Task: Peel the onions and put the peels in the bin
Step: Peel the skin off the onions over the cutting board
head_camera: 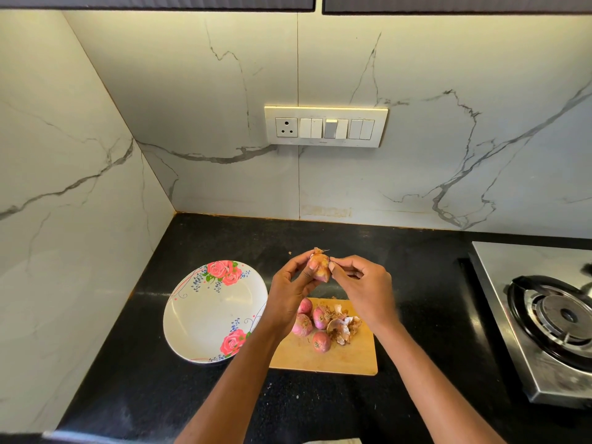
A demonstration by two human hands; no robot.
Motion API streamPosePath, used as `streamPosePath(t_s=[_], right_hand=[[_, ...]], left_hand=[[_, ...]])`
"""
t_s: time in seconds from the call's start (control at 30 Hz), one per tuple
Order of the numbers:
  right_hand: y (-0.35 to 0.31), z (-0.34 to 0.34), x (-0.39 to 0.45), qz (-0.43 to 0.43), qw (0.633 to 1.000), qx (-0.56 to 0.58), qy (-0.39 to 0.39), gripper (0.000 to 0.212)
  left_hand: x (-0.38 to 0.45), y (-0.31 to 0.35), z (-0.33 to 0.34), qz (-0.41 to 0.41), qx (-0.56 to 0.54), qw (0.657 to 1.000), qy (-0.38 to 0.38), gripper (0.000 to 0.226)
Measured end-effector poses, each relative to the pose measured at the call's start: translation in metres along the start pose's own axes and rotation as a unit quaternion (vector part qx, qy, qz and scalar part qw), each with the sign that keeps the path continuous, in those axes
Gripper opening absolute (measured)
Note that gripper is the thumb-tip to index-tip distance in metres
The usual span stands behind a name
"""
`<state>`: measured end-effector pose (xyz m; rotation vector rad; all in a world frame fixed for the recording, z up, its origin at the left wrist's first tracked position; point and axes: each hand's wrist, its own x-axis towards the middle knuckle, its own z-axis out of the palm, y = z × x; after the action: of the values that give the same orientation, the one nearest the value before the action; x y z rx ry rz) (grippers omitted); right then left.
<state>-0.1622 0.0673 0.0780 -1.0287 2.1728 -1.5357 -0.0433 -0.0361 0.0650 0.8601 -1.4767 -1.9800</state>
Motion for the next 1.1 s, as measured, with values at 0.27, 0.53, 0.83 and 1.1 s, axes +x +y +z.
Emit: streamPosePath(t_s=[0.27, 0.53, 0.83, 1.1], right_hand=[[-0.003, 0.006, -0.004, -0.008, 0.999, -0.027, 0.046, 0.014], [-0.004, 0.009, -0.007, -0.026, 0.998, -0.028, 0.053, 0.012], [0.017, 0.001, 0.000, 0.046, 0.998, -0.022, -0.028, 0.021], [0.034, 0.003, -0.007, 0.117, 0.986, -0.069, -0.094, 0.030]], left_hand=[[-0.004, -0.001, 0.005, 0.021, 0.023, 0.999, 0.012, 0.042], [-0.007, -0.003, -0.001, -0.008, -0.006, 1.000, -0.001, 0.047], [-0.002, 0.006, -0.008, -0.052, -0.073, 0.996, 0.005, 0.043], [-0.005, -0.002, -0.009, -0.071, -0.061, 0.996, 0.009, 0.036]])
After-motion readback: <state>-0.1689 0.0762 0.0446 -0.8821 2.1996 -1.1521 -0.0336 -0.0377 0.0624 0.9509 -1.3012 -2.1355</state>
